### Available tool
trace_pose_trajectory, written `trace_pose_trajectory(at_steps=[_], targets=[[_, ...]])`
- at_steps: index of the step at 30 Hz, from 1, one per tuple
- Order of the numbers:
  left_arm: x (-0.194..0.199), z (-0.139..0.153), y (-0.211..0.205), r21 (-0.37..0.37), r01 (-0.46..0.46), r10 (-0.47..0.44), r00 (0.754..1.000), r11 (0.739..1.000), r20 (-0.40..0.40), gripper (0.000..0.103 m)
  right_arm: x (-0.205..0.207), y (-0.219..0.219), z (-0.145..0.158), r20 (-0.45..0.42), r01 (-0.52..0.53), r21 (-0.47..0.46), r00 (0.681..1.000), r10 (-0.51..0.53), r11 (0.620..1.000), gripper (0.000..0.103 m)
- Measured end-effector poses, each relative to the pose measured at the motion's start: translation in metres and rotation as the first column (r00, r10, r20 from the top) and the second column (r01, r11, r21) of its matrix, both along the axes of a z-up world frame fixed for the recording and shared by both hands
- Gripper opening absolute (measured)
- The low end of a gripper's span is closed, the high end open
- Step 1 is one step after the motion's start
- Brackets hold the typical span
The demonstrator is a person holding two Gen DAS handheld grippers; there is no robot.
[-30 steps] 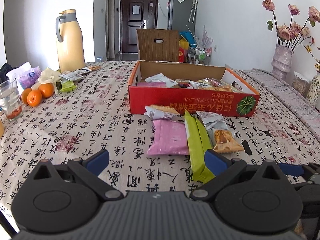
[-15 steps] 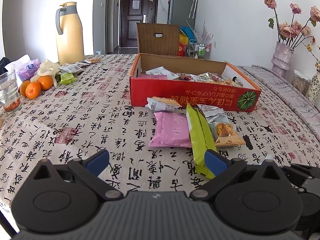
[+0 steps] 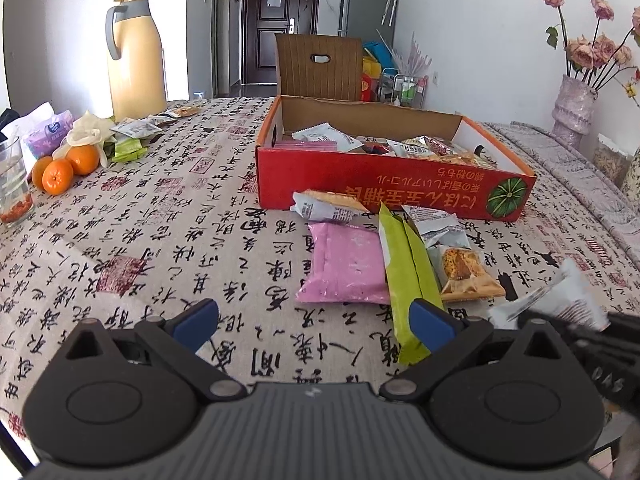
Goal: Organize snacks
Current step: 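Grasp the green snack stick with the left gripper while the right gripper holds the white packet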
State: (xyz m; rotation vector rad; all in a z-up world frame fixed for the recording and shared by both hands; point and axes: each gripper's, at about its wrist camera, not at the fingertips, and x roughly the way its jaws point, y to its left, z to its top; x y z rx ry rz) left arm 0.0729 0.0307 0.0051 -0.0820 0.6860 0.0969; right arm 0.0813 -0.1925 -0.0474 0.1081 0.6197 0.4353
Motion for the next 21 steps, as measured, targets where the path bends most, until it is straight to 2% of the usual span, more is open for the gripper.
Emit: trace_pose_trajectory(at_steps=[8, 16, 21], targets=[[0.026, -0.003, -0.020, 0.019, 0.017, -0.017, 1.000, 1.000, -0.013, 0.103, 0.020, -0.026, 0.006, 0.021, 0.052, 0.028, 0.998, -0.052, 0.998, 0.016], [0.051, -0.006, -0.048, 0.127, -0.002, 0.003, 1.000, 0.992, -0.011, 0.103, 0.037, -0.053, 0.003, 0.030, 0.092, 0.059, 0.995, -0.094, 0.994, 0.016], [0.065, -0.010, -0.061, 0.162, 0.018, -0.013, 1.000, 0.987, -0.028, 0.100, 0.046, -0.061, -0.001, 0.029, 0.093, 0.073, 0.995, -0.096, 0.993, 0.016]])
